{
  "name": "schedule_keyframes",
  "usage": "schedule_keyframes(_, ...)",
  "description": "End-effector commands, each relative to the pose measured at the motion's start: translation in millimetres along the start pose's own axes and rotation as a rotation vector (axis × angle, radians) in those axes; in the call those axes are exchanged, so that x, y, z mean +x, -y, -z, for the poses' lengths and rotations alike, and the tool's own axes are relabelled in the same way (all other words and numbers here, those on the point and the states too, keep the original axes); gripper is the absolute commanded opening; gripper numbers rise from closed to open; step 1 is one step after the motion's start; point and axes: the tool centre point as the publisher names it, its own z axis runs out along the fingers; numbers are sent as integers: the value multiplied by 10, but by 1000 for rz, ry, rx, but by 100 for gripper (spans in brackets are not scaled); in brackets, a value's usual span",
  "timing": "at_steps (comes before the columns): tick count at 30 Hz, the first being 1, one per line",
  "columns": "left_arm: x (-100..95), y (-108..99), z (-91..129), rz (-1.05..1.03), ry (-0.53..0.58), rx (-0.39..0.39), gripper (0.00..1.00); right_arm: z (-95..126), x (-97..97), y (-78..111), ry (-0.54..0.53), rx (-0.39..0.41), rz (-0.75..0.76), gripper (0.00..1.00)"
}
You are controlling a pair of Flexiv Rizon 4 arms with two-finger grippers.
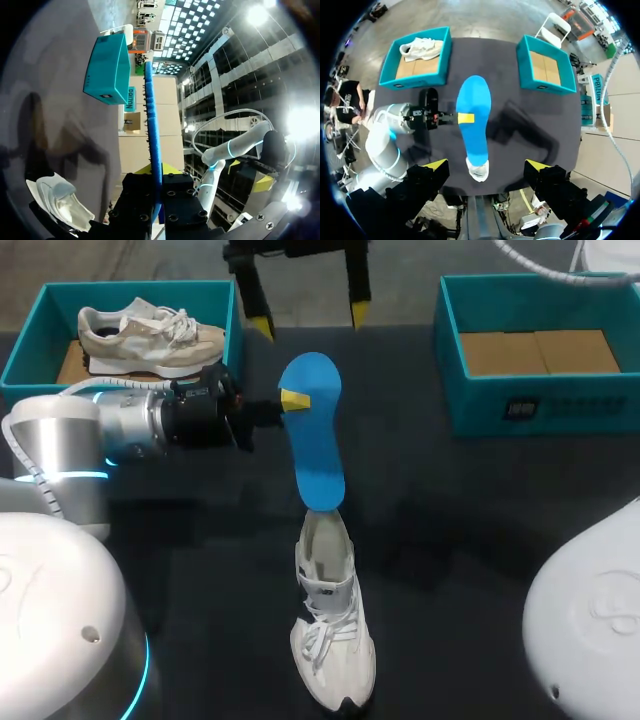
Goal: Take the shoe out of the shoebox, open the shoe tongue, remove and reinsert the insole, then place the shoe into the shoebox
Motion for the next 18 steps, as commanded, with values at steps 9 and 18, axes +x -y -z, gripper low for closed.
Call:
schedule_keyframes(9,4,-2,1,0,2,-1,0,-187,-482,20,-658,-15,21,100)
schedule_keyframes(18,4,-2,1,0,2,-1,0,-203,-579,21,-937,-46,48,100)
